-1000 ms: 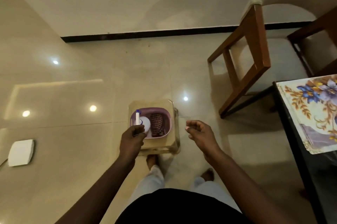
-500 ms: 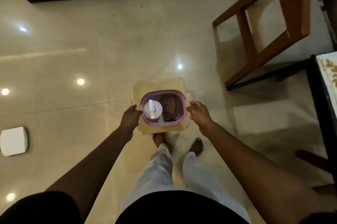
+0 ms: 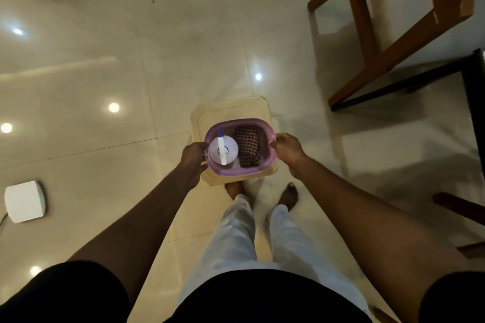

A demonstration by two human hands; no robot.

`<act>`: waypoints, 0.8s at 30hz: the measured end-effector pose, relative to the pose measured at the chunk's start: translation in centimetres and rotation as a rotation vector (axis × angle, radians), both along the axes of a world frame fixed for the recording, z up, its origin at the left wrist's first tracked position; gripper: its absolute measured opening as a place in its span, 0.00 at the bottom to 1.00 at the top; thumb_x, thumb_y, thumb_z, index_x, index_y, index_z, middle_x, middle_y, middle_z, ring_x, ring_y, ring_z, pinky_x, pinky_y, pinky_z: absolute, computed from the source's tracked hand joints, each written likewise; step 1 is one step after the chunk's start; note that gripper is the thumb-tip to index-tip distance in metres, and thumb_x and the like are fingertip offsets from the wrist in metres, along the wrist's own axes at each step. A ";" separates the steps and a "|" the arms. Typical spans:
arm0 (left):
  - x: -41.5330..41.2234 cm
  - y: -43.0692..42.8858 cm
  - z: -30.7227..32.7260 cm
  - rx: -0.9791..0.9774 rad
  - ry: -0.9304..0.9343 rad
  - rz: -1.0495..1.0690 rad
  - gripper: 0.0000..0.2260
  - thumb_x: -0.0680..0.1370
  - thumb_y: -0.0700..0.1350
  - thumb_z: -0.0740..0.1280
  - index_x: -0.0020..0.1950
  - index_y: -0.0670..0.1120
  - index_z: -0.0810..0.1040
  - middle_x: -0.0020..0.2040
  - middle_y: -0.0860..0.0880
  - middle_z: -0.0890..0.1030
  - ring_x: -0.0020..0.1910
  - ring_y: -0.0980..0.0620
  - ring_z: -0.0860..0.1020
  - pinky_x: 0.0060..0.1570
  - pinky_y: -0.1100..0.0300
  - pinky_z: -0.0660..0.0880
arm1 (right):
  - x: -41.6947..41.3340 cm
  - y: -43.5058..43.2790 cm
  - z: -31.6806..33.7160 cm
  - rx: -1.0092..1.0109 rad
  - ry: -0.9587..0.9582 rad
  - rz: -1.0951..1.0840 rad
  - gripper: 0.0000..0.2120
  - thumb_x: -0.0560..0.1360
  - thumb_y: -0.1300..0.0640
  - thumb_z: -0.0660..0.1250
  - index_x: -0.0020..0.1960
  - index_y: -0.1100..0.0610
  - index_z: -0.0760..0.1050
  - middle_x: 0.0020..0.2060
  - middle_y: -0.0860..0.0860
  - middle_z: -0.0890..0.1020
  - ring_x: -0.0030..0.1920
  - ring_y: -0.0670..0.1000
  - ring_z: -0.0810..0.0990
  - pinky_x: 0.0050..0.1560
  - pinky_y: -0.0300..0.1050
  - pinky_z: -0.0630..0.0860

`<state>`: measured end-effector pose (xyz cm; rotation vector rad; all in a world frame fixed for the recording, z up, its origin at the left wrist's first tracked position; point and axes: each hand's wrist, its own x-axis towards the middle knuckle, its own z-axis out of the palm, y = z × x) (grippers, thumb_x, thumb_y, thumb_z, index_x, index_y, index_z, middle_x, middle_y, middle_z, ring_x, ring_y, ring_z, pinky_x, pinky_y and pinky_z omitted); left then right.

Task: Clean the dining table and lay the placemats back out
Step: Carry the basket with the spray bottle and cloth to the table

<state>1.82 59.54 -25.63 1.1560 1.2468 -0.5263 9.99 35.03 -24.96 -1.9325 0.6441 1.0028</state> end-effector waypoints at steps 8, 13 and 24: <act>0.2 -1.8 6.6 0.060 -0.221 -0.189 0.08 0.80 0.37 0.69 0.54 0.48 0.85 0.57 0.41 0.87 0.58 0.40 0.83 0.55 0.49 0.81 | -0.9 -4.3 4.0 0.107 -0.060 -0.227 0.17 0.79 0.61 0.72 0.67 0.57 0.80 0.58 0.51 0.84 0.59 0.53 0.82 0.60 0.52 0.82; 0.8 -4.9 12.5 0.112 -0.389 -0.319 0.18 0.78 0.29 0.69 0.56 0.52 0.85 0.57 0.44 0.87 0.58 0.41 0.84 0.58 0.45 0.82 | -2.5 -9.4 8.6 0.193 -0.192 -0.300 0.17 0.78 0.59 0.74 0.67 0.55 0.81 0.57 0.49 0.86 0.56 0.52 0.85 0.58 0.52 0.84; 3.7 -20.4 21.8 0.115 -0.641 -0.564 0.24 0.76 0.25 0.63 0.55 0.52 0.87 0.52 0.47 0.89 0.53 0.45 0.86 0.49 0.52 0.82 | -8.3 -25.0 19.3 0.233 -0.462 -0.610 0.15 0.79 0.65 0.71 0.65 0.55 0.82 0.53 0.48 0.88 0.52 0.48 0.87 0.53 0.48 0.86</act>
